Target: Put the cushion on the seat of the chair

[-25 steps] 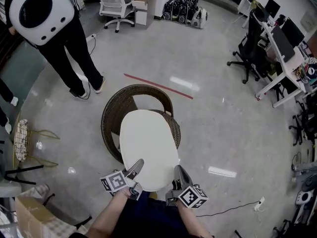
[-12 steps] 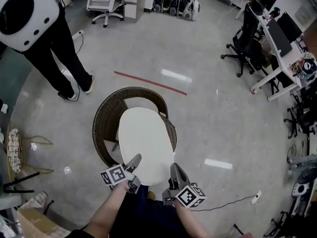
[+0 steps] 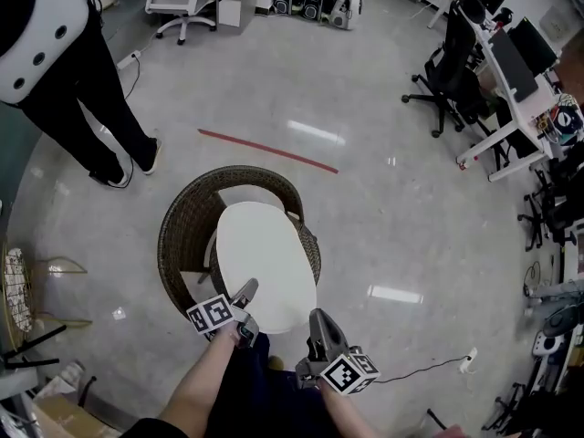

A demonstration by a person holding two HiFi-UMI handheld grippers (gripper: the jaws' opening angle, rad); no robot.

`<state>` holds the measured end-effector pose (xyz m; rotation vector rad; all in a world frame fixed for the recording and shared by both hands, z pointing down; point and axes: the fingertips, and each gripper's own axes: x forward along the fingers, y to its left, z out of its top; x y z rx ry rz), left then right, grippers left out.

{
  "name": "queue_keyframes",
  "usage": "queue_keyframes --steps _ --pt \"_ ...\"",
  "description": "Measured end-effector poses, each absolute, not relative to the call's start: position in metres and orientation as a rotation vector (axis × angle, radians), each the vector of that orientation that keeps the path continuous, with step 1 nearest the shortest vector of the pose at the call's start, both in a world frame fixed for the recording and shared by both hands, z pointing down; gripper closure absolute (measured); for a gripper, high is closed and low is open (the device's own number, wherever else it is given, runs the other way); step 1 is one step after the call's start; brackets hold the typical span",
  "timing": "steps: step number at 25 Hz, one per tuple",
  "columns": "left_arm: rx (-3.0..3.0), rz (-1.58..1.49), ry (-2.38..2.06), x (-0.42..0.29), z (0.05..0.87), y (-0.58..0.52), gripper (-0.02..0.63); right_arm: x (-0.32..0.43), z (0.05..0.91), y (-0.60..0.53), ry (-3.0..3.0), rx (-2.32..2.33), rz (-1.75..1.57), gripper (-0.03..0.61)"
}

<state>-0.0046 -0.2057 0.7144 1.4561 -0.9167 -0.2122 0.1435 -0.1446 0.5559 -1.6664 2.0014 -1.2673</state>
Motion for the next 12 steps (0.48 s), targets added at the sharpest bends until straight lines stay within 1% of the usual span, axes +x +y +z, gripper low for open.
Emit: queue_keyframes --steps 6,12 --pt "1.377 -0.198 -0.943 0.007 0.760 -0.223 0.546 0.149 0.563 -0.144 1.997 -1.683 -1.295 0.553" --pt "1.353 -0.217 -0.937 0.010 0.781 -0.235 0.546 0.152 0.564 -0.144 2.007 -1.694 -1.311 0.553"
